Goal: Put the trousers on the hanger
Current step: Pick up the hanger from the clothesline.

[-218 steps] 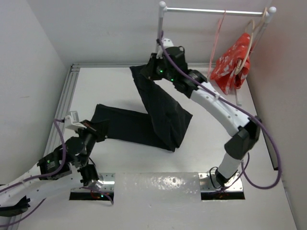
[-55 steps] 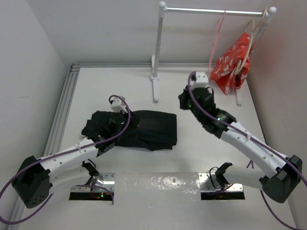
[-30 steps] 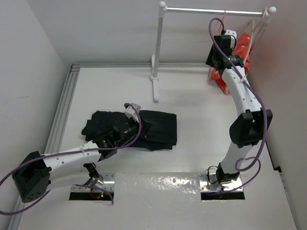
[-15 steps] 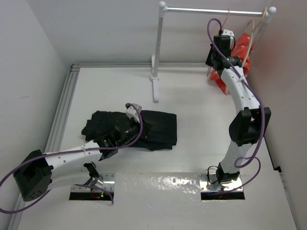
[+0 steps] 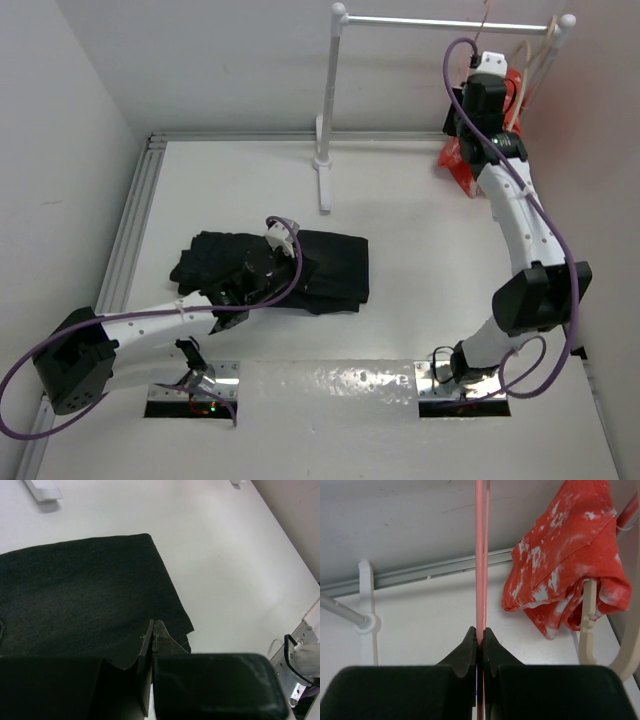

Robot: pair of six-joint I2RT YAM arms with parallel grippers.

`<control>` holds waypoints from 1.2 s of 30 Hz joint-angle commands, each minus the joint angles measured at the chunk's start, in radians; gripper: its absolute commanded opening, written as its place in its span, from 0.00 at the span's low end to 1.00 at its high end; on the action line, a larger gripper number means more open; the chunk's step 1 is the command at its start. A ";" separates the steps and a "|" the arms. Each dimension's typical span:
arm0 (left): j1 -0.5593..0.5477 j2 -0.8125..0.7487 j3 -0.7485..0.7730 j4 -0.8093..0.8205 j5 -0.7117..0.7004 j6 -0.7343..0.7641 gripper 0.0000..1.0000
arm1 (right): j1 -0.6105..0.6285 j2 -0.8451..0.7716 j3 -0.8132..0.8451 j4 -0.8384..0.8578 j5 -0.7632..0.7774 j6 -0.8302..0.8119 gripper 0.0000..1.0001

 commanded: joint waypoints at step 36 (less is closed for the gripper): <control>-0.011 0.592 0.693 -0.082 0.071 -0.095 0.31 | 0.108 -0.654 -1.095 0.161 -0.368 0.178 0.00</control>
